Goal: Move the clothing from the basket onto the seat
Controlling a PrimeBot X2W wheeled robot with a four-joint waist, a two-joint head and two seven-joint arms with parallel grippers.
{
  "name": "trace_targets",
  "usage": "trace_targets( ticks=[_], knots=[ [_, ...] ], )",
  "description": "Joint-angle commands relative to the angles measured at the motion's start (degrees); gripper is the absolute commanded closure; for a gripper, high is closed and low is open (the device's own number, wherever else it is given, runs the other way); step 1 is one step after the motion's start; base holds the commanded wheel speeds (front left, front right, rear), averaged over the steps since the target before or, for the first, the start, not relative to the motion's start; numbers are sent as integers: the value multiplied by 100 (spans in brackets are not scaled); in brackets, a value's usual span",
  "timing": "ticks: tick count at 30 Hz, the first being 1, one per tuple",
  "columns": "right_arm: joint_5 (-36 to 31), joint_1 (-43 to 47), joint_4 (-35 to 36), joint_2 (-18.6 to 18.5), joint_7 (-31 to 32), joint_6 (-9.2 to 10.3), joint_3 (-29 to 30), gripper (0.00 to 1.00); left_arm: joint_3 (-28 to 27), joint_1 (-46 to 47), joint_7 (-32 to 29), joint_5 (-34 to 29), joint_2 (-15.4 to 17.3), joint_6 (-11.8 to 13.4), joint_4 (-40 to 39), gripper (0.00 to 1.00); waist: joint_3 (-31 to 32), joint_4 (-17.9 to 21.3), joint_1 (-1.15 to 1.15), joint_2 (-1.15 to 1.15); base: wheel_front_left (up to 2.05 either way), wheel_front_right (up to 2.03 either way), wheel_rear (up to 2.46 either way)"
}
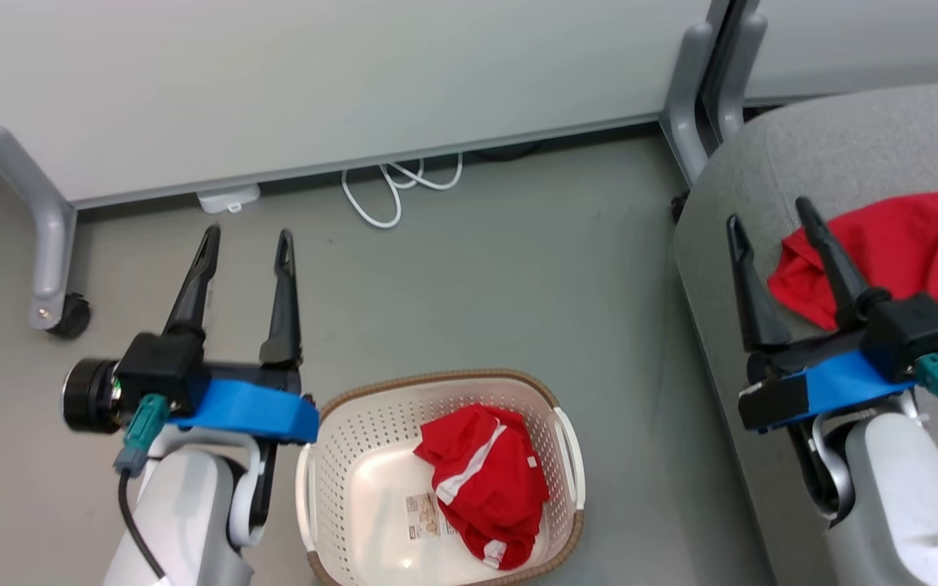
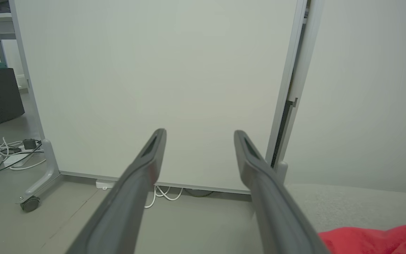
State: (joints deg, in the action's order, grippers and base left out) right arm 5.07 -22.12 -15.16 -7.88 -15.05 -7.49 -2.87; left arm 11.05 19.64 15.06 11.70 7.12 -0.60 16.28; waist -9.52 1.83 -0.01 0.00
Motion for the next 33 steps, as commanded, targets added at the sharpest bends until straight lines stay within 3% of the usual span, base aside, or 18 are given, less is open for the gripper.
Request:
trace_targets(
  ticks=[1,15,33],
  knots=[
    [22,157,-22,36,-21,-1,-24,0,-131,-162,16,-63,-34,-46,-41,0,144,-96,1,0,0,0,0],
    [147,1015,-22,205,-20,-1,22,0,-690,-983,17,-413,-298,-398,-39,0,565,-197,1,0,0,0,0],
    [159,1493,105,354,-20,-1,243,0,-873,-1199,17,-555,-416,-559,56,0,670,-236,1,0,0,0,0]
  ],
)
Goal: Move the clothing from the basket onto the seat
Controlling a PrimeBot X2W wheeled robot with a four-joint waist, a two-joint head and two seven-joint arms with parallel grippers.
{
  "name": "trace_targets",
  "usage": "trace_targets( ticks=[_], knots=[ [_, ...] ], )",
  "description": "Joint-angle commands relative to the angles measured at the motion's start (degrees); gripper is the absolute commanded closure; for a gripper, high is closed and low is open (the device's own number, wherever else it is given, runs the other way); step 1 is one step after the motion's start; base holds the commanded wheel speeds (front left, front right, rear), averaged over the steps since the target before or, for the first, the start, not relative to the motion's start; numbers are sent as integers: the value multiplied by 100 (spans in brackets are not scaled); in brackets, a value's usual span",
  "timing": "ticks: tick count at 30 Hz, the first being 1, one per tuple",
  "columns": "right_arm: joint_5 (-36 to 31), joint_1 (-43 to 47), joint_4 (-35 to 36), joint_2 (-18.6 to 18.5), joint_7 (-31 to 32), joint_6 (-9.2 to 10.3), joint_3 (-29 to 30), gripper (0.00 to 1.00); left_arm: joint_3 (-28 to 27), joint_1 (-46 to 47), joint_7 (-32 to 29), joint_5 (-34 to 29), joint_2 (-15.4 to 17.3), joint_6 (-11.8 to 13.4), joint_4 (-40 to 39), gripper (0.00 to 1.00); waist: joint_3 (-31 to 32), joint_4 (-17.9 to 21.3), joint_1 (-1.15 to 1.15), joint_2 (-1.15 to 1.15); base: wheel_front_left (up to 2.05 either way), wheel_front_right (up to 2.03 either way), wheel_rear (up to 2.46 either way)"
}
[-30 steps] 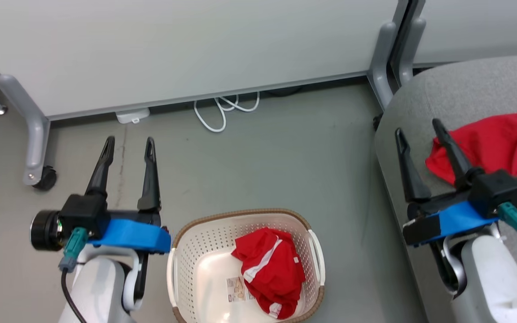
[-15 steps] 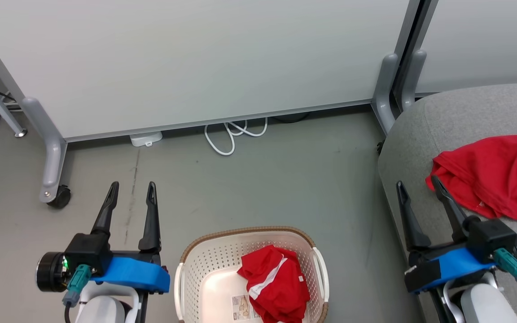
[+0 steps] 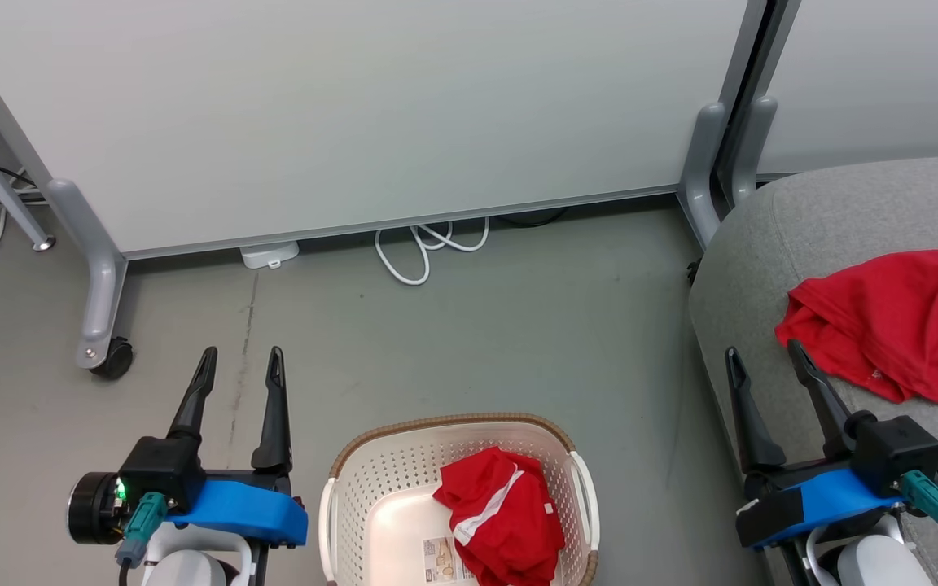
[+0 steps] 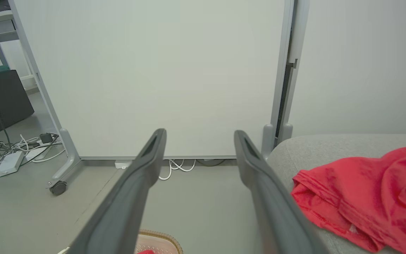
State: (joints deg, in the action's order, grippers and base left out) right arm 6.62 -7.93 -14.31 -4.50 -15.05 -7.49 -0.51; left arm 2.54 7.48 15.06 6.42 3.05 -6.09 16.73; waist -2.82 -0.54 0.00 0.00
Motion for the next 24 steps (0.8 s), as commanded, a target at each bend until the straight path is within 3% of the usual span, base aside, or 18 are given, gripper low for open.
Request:
trace_targets(
  ticks=[1,14,24],
  knots=[
    [1,81,22,19,-20,-1,9,0,-34,24,17,-30,-8,-16,12,0,-2,-2,0,0,0,0,0],
    [12,-111,27,36,-20,-1,-42,0,170,304,17,-140,-17,-108,334,0,-181,200,0,0,0,0,0],
    [33,-542,149,46,-20,-1,-147,0,842,1160,16,-218,161,-153,1274,0,-991,763,0,0,0,0,0]
  ],
)
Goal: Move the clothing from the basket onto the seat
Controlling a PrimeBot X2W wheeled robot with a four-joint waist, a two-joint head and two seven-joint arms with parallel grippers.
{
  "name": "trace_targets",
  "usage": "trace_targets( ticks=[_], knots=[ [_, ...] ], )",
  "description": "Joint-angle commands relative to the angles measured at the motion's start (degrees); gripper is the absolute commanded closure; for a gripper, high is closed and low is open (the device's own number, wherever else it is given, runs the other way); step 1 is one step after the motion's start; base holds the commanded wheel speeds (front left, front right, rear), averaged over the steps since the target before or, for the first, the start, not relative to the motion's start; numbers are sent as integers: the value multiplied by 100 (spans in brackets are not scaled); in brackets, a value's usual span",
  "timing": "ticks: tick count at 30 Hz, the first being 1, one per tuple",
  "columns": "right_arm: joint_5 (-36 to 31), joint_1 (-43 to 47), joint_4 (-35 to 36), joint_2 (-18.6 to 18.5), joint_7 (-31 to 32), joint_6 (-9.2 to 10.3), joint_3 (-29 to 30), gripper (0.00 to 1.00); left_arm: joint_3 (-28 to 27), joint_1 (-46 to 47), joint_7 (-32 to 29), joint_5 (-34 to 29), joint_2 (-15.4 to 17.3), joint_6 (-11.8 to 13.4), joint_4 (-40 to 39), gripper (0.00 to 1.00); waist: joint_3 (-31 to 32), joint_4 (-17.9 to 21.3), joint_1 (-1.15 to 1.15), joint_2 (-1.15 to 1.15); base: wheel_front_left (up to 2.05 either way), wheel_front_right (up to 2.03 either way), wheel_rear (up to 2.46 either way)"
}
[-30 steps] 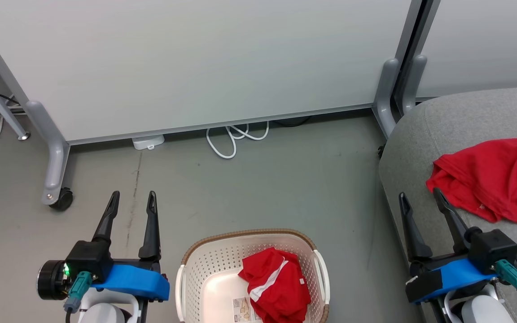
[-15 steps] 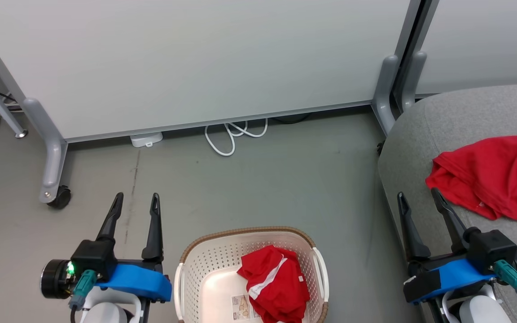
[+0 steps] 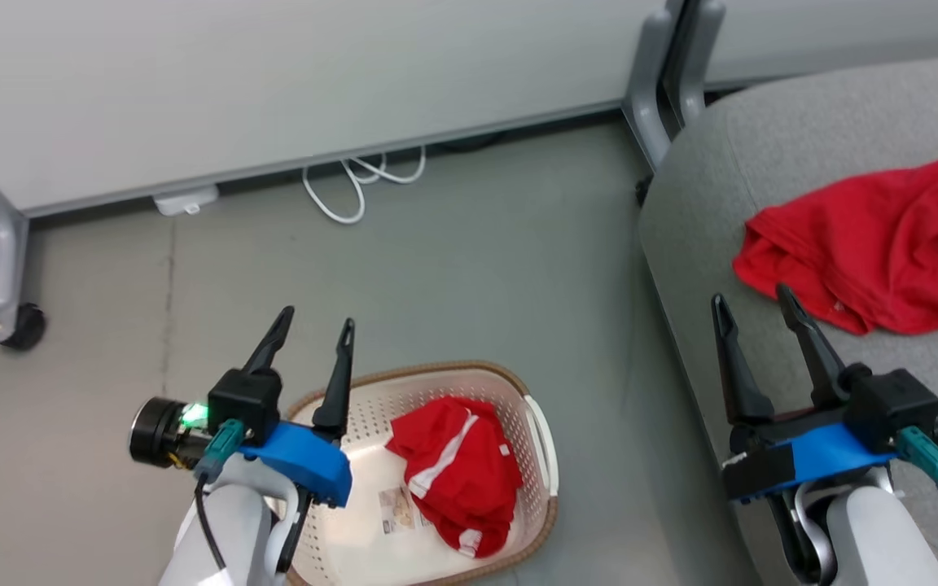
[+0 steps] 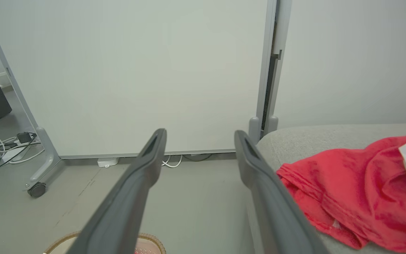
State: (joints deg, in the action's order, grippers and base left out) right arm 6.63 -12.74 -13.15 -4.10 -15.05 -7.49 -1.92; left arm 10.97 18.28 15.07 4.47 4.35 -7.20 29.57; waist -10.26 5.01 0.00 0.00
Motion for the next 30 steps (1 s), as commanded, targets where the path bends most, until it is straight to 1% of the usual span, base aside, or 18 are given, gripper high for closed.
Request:
trace_targets(
  ticks=[1,8,14,21,30],
  knots=[
    [34,-118,42,12,-20,-1,-5,0,122,189,15,3,67,-43,123,0,-347,265,0,0,0,0,0],
    [79,-557,156,69,-21,-1,-133,0,913,924,15,132,398,-27,979,0,-1126,670,0,0,0,0,0],
    [113,-922,257,109,-21,-1,-233,0,1621,1542,16,285,615,-27,1664,0,-1766,914,0,0,0,0,0],
    [150,-1271,383,127,-20,-1,-361,0,2409,2176,16,474,804,-27,2322,0,-2479,1079,0,0,0,0,0],
    [221,-1611,534,127,-21,-1,-517,0,3265,2854,16,870,920,-28,3321,0,-3258,1225,0,0,0,0,0]
  ],
)
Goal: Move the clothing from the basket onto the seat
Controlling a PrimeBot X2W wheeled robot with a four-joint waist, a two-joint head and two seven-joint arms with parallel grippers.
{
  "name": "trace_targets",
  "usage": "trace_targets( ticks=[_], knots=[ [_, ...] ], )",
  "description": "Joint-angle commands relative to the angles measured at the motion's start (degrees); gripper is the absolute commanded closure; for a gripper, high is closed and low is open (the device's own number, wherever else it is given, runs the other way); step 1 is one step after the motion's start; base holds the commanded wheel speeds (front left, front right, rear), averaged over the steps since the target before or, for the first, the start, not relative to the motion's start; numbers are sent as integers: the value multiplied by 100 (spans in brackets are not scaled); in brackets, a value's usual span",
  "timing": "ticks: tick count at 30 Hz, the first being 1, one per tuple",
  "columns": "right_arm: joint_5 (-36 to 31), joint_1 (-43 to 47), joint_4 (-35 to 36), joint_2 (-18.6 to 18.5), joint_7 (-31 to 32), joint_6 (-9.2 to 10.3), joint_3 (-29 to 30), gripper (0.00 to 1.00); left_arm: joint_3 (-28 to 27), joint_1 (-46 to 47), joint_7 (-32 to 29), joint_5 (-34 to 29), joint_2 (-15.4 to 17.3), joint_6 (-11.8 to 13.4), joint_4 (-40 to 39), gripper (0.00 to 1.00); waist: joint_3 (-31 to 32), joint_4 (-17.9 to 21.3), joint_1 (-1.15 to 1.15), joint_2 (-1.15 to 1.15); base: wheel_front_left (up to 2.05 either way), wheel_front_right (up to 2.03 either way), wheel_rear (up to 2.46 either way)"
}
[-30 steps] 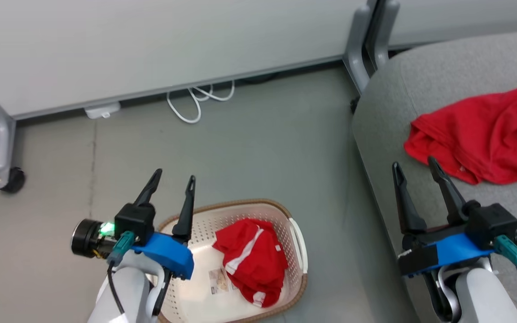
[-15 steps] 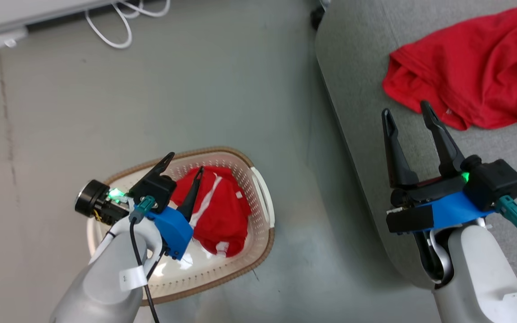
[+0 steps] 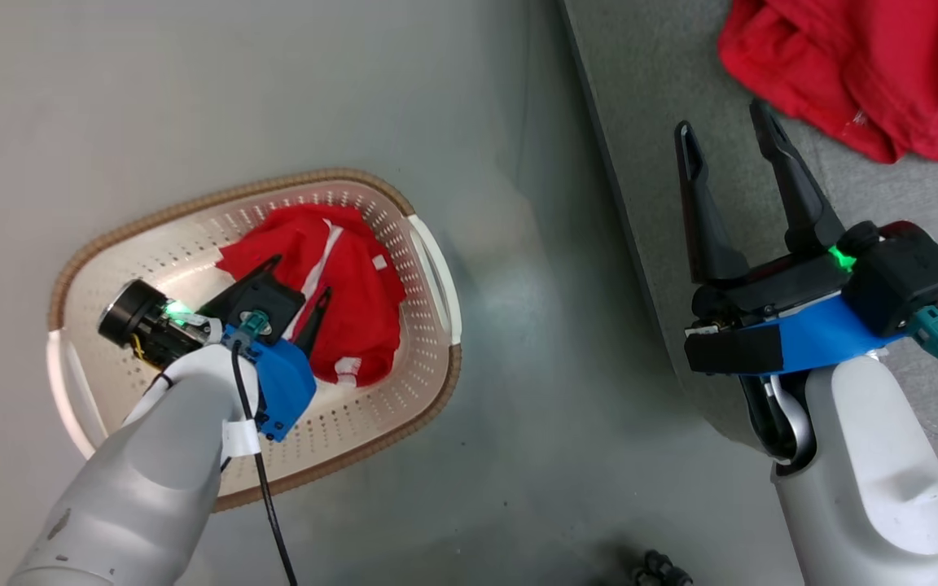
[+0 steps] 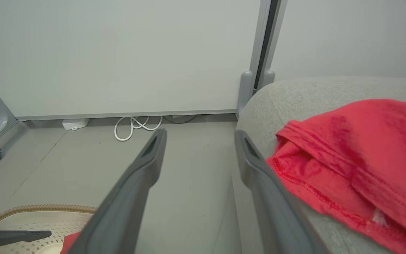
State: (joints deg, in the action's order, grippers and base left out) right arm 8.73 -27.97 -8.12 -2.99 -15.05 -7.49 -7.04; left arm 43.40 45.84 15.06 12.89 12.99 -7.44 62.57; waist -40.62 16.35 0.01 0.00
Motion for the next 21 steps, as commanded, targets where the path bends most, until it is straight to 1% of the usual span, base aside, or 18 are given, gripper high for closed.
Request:
trace_targets(
  ticks=[1,8,16,21],
  knots=[
    [22,-117,44,16,-21,-1,-5,0,105,168,16,84,70,-3,114,0,-298,108,-1,0,0,0,0],
    [91,-225,189,16,-20,-1,-41,0,598,501,-25,392,168,-4,562,0,-771,191,-1,0,0,0,0],
    [115,-296,339,16,-20,-1,-79,0,959,832,-136,626,295,-4,783,0,-1222,252,-1,0,0,0,0],
    [86,-354,411,16,-20,-1,-66,0,1129,1064,-193,736,311,-4,877,0,-1474,269,-1,0,0,0,0]
  ],
)
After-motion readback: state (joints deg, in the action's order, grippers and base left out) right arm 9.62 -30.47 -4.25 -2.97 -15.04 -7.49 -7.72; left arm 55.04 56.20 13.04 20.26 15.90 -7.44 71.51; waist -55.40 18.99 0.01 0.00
